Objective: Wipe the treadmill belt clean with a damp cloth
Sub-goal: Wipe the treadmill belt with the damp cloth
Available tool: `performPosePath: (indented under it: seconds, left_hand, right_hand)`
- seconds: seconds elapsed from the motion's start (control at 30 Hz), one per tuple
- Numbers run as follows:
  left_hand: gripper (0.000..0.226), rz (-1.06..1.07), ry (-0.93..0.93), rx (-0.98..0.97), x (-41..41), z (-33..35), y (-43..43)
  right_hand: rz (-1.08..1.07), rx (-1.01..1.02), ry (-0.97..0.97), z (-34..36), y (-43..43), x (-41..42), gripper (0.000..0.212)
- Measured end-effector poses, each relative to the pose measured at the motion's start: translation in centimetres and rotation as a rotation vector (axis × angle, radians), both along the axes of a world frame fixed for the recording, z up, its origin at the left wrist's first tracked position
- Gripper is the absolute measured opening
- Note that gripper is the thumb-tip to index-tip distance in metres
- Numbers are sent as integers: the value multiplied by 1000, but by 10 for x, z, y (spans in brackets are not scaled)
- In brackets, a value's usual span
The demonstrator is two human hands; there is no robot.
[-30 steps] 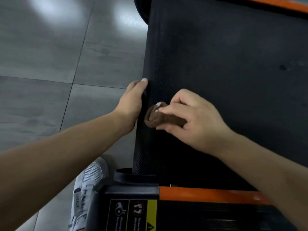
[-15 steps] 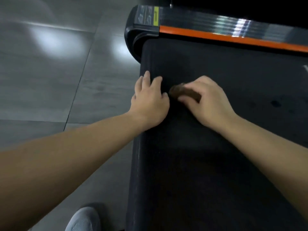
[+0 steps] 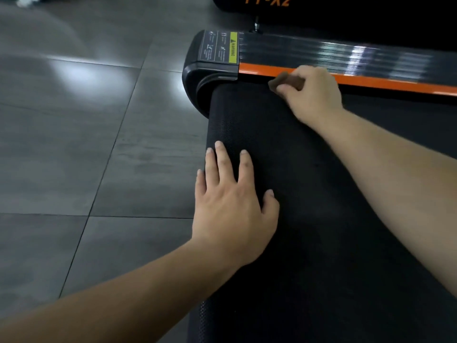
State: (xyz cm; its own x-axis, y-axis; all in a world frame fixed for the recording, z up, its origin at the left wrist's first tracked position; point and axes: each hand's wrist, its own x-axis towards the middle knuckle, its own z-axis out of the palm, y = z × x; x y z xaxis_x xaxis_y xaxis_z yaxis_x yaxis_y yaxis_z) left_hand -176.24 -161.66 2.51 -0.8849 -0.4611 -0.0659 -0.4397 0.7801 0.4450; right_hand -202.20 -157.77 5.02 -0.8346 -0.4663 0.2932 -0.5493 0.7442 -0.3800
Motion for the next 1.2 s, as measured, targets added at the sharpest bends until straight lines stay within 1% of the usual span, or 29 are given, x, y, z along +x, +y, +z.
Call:
performPosePath:
  seconds: [0.03,0.07,0.17,0.2,0.23,0.27,0.37,0.4,0.43,0.57,0.6,0.67,0.73,0.77,0.83,0.9,0.97,1.0,1.03,1.1,1.13,1.17,1.2]
  left_hand:
    - [81,-7,-2,-3,0,0,0]
    - [81,-8,-1,-4,1,0,1]
    - [82,-7,0,-4,0,1,0]
    - [82,-8,-1,-2,0,1,0]
    - [82,-10,-1,-4,0,1,0]
    - [82,-10,-1,-6,0,1,0]
    - [83,2,17,-9,0,1,2]
    - [83,7,19,-10,0,1,2]
    - [83,11,17,-12,-1,1,2]
    - [80,-3,11,-7,0,1,0]
    - [79,-6,7,-3,0,1,0]
    - [78,-9,5,0,0,2,0]
    - [78,-9,14,-7,-1,2,1]
    - [78,-7,12,-7,-1,2,0]
    - [78,-2,10,-1,-1,2,0]
    - [78,6,19,-3,-1,3,0]
    - [78,7,15,4,0,4,1]
    - [78,7,11,5,-1,4,2]
    - [78,10,5,6,-1,5,2]
    - [78,14,-4,3,-1,5,3]
    - [77,15,-4,-2,-1,5,3]
    - [77,14,-4,-5,-1,6,3]
    - [77,14,-3,-3,-2,6,3]
  right_hand:
    - [-41,-6,0,-2,-3,3,30]
    - [-25,0,12,-6,-5,14,31]
    - [198,19,11,-9,2,51,28]
    - [237,53,11,-8,7,51,27]
    - [215,92,34,-7,12,42,27]
    - [142,111,49,-4,15,28,28]
    - [-146,35,16,-2,20,3,32]
    - [-171,27,20,-4,18,10,33]
    - [-141,41,39,-7,15,22,33]
    - [182,130,127,-7,25,67,32]
    - [183,167,156,-5,31,61,34]
    - [49,195,158,2,40,35,37]
    - [-71,149,86,6,42,23,39]
    - [-77,128,80,5,39,30,41]
    - [6,131,122,-2,37,59,44]
    - [178,147,139,-3,44,94,43]
    - [273,216,170,0,58,95,40]
    - [245,243,198,1,64,80,39]
    - [167,252,196,3,68,60,38]
    - [-47,198,125,8,73,33,34]
    - [-108,167,105,6,72,34,33]
    - [-111,155,102,3,69,47,31]
    - [-52,144,110,-2,66,67,30]
